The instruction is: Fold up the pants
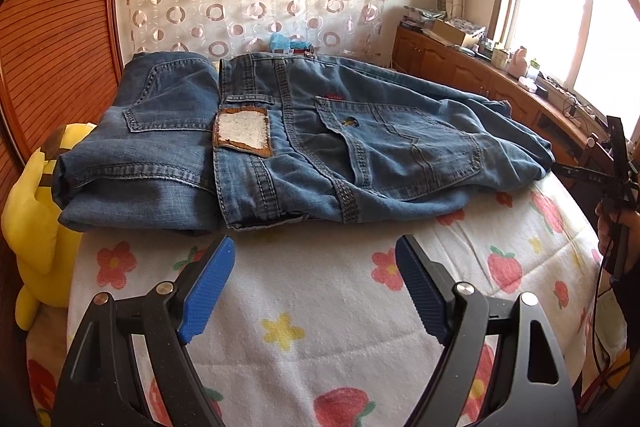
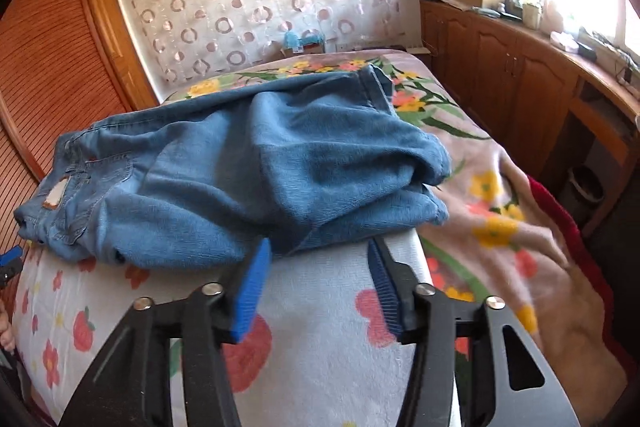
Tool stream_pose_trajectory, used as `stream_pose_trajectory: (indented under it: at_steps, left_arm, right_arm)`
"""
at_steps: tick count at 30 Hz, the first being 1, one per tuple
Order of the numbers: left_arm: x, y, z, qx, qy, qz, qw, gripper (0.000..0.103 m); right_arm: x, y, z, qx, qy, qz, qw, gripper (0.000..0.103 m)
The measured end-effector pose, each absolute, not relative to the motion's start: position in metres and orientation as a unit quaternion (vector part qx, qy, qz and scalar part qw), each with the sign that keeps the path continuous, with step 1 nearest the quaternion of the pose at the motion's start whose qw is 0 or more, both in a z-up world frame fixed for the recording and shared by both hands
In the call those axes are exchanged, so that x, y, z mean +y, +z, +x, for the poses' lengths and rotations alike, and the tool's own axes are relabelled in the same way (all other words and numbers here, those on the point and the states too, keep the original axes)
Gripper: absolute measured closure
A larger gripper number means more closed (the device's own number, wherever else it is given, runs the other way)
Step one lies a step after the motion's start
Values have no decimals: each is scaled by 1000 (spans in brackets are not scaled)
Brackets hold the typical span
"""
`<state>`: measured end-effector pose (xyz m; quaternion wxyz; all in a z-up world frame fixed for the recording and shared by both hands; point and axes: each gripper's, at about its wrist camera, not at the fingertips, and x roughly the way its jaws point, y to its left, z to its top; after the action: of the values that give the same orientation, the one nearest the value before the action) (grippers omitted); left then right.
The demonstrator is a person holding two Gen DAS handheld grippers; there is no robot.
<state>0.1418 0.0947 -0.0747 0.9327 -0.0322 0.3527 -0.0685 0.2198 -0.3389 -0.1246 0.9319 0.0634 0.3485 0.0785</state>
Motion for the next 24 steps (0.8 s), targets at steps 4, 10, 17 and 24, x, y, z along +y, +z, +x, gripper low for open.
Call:
stream_pose_trajectory:
  at_steps: [4, 10, 17, 24]
  left_arm:
    - [99, -74, 148, 351, -62, -32, 934, 19]
    - [106, -73, 151, 351, -56, -38, 934, 19]
    - [108, -73, 151, 350, -56, -39, 934, 19]
    - [117, -74, 160, 361, -44, -33, 931, 19]
  right_arm:
    - [-342, -128, 235, 368, 79, 91, 922, 40]
    - [-347, -129, 253, 378, 79, 147, 911, 40]
    - [-334, -127, 262, 379, 63, 110, 917, 40]
    - [-328, -130, 253, 367, 56, 75, 925, 40]
